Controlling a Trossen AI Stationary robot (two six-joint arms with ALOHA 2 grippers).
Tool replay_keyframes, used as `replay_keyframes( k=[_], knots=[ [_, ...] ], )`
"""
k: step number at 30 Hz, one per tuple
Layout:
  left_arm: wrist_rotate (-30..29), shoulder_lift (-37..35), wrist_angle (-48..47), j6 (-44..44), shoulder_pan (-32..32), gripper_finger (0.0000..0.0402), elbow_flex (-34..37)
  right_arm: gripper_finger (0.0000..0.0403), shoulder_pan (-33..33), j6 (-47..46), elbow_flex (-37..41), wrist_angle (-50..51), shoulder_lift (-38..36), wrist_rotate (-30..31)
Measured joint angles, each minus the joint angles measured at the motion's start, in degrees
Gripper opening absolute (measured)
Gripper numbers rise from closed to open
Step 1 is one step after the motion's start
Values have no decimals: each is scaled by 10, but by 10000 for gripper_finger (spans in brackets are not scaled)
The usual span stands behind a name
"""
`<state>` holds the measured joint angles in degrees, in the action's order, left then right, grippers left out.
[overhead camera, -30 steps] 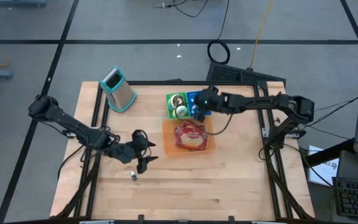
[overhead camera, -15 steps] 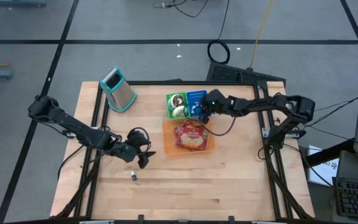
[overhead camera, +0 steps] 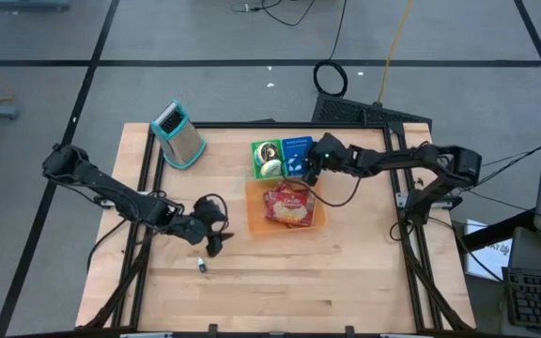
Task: Pick & Place Food Item
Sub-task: Put the violet food coloring bottle into the blue bin
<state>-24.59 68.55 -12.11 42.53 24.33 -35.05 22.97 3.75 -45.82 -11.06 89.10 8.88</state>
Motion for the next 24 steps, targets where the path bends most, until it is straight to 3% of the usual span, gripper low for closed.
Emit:
replay_keyframes(
  k=[4, 9, 16, 24],
  knots=[
    [142, 0, -40, 2, 4, 282, 0, 163, -21, 0, 0, 9, -46, -1],
    [262, 0, -116, 125, 19, 282, 0, 177, -61, 2, 0, 23, -107, -1],
    [231, 3, -213, 177, 91, 282, 0, 178, -133, 14, 0, 27, -165, -1],
    [180, 41, -232, 53, 152, 282, 0, 175, -203, 36, 0, 28, -175, -2]
  ],
)
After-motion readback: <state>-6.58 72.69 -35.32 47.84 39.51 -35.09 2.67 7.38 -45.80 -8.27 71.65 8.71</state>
